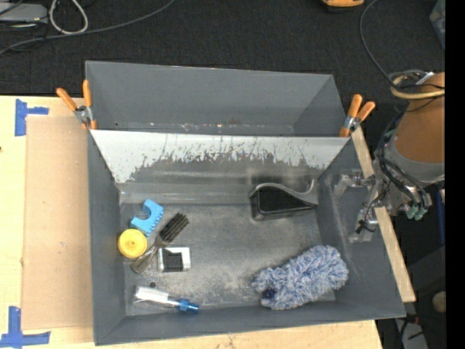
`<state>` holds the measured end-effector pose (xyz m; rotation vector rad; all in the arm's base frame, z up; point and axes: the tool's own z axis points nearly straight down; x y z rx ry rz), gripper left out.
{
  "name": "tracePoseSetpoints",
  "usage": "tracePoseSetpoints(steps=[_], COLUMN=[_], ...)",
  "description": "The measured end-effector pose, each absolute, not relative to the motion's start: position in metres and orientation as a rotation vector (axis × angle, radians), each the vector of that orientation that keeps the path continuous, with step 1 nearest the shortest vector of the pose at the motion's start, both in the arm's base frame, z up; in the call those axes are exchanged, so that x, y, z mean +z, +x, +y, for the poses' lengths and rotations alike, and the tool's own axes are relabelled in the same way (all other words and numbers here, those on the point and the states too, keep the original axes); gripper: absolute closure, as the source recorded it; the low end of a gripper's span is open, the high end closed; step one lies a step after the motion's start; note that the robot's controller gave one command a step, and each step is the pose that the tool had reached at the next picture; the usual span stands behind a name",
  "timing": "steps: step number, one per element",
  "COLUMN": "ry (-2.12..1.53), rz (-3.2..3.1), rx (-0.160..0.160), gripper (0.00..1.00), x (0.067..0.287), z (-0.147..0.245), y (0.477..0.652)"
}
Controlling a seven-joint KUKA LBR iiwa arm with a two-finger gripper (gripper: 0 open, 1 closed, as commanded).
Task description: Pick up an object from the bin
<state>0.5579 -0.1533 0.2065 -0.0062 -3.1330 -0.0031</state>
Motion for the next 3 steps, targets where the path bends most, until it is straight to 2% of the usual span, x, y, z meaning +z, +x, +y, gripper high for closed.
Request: tracePoseSetpoints(steps=[1,2,3], ry=[0.003,0.357,0.727], rz=[-3.141,-3.121,-3.057], rx=[-0.001,-0.002,-0.002], gripper=[0.00,0.00,0.00], x=[0.211,0.148,0.137], z=[-0.152,-0.134,-0.104], y=[0.560,0.538,0.503])
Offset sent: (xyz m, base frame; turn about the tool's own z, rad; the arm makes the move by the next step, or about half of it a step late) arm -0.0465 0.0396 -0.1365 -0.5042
